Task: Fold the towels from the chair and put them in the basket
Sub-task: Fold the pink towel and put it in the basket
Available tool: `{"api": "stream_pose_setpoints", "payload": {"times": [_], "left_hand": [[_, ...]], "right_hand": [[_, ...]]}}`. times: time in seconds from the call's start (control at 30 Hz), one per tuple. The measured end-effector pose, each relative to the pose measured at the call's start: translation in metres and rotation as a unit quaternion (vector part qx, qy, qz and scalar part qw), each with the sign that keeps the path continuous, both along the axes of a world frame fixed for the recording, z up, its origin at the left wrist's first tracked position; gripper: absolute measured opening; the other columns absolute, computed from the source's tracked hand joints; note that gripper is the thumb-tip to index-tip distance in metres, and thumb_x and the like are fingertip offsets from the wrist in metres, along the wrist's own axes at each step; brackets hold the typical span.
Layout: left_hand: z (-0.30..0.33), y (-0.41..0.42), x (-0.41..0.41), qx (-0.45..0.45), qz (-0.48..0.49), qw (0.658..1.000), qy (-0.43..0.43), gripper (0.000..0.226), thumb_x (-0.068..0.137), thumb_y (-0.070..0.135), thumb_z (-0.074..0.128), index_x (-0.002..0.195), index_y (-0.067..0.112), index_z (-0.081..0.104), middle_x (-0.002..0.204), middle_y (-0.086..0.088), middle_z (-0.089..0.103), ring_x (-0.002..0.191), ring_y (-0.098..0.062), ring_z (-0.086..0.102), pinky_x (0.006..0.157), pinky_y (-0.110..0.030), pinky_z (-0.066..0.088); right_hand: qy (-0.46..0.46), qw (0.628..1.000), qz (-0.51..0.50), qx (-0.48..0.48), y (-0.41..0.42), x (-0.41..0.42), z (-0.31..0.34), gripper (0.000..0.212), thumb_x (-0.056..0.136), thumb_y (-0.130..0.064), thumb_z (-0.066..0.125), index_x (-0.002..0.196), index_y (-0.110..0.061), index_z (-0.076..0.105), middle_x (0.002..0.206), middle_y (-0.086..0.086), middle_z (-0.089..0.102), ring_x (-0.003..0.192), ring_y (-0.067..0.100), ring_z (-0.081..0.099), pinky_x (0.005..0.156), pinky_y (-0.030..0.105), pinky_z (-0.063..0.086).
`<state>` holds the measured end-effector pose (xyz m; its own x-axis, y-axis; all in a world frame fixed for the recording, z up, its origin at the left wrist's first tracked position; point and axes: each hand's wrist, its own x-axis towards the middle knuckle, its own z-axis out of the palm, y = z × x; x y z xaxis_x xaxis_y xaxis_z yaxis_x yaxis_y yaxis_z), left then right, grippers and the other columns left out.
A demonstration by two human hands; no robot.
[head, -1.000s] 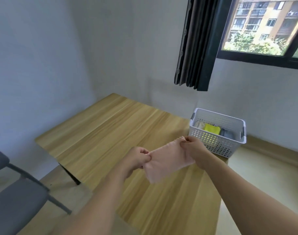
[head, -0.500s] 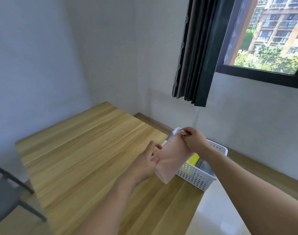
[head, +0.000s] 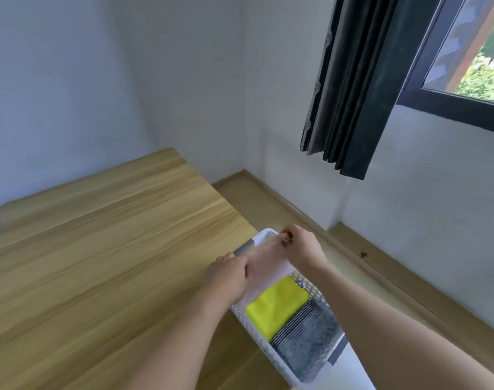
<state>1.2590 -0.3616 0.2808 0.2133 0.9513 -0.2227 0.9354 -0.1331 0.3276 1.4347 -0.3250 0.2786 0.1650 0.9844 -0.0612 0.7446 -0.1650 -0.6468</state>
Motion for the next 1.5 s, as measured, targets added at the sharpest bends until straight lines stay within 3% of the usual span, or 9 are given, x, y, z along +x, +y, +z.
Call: {"api": "stream_pose_setpoints", "payload": {"times": [0.3,0.43,0.8,0.97,1.03,1.1,1.2,1.33,1.5], "left_hand": [[-0.078,0.040,0.035,-0.087,0.022,0.975,0.202,0.034,0.091,0.009,0.043,0.124,0.013,0.050,0.131,-0.011,0.050,0.121,-0.030,0.048,0.096,-0.038,0.039],[-0.094,0.035,0.045,-0.108,0.059,0.961,0.247,0.044,0.090,0.017,0.044,0.134,0.015,0.043,0.140,-0.010,0.035,0.130,-0.031,0.033,0.107,-0.039,0.030],[-0.115,0.045,0.059,-0.133,0.085,0.968,0.197,0.060,0.092,0.011,0.042,0.147,0.012,0.020,0.152,-0.012,0.027,0.138,-0.032,0.030,0.113,-0.046,0.025],[-0.133,0.061,0.053,-0.182,0.090,0.967,0.154,0.052,0.094,0.010,0.039,0.145,0.013,0.027,0.149,-0.011,0.035,0.136,-0.033,0.033,0.107,-0.047,0.034],[-0.140,0.063,0.051,-0.181,0.093,0.968,0.146,0.053,0.094,0.010,0.040,0.146,0.015,0.027,0.148,-0.011,0.035,0.135,-0.033,0.034,0.107,-0.046,0.034],[-0.144,0.066,0.050,-0.178,0.090,0.969,0.146,0.055,0.094,0.009,0.040,0.147,0.017,0.026,0.148,-0.010,0.033,0.136,-0.032,0.032,0.107,-0.046,0.034],[-0.141,0.069,0.049,-0.183,0.085,0.969,0.145,0.051,0.094,0.010,0.041,0.143,0.017,0.033,0.147,-0.009,0.038,0.134,-0.032,0.037,0.104,-0.046,0.038],[-0.110,0.066,0.046,-0.158,0.060,0.971,0.169,0.042,0.090,0.010,0.049,0.130,0.019,0.051,0.131,-0.003,0.057,0.119,-0.025,0.055,0.096,-0.037,0.047],[-0.067,0.040,0.052,-0.088,0.071,0.987,0.113,0.042,0.094,0.018,0.042,0.136,0.013,0.043,0.139,-0.006,0.048,0.127,-0.025,0.047,0.099,-0.037,0.043]], "right_hand": [[-0.055,0.988,0.117,-0.079,0.053,0.002,-0.083,0.014,0.086,-0.009,0.042,0.098,-0.010,0.050,0.086,0.010,0.064,0.082,0.032,0.061,0.058,0.033,0.038],[-0.069,0.985,0.131,-0.090,0.054,-0.001,-0.101,0.046,0.090,-0.004,0.035,0.134,-0.017,0.039,0.107,0.009,0.065,0.097,0.030,0.061,0.076,0.035,0.047],[-0.183,0.947,0.197,-0.175,0.070,-0.006,-0.107,0.030,0.096,-0.004,0.039,0.122,-0.003,0.054,0.121,0.012,0.062,0.112,0.027,0.060,0.085,0.029,0.047],[-0.359,0.868,0.310,-0.149,0.072,-0.013,-0.124,0.033,0.098,-0.007,0.037,0.129,-0.005,0.049,0.123,0.007,0.060,0.115,0.018,0.059,0.090,0.025,0.047],[-0.322,0.893,0.258,-0.179,0.075,-0.015,-0.136,0.033,0.099,-0.006,0.034,0.129,-0.005,0.048,0.122,0.009,0.060,0.113,0.022,0.061,0.088,0.026,0.050],[-0.184,0.943,0.193,-0.198,0.077,-0.017,-0.134,0.034,0.099,-0.004,0.034,0.128,-0.006,0.052,0.126,0.014,0.058,0.116,0.027,0.058,0.073,0.007,0.050],[-0.104,0.947,0.215,-0.216,0.072,-0.013,-0.110,0.036,0.100,-0.003,0.033,0.130,0.002,0.051,0.134,0.020,0.052,0.123,0.031,0.049,0.049,-0.002,0.037],[-0.156,0.945,0.210,-0.196,0.059,-0.002,-0.081,0.038,0.095,0.000,0.036,0.130,-0.006,0.049,0.126,0.016,0.057,0.116,0.030,0.055,0.081,0.028,0.046],[-0.099,0.967,0.213,-0.097,0.018,0.029,-0.048,0.031,0.094,-0.007,0.041,0.124,-0.003,0.049,0.118,0.018,0.057,0.109,0.034,0.055,0.076,0.032,0.040]]}}
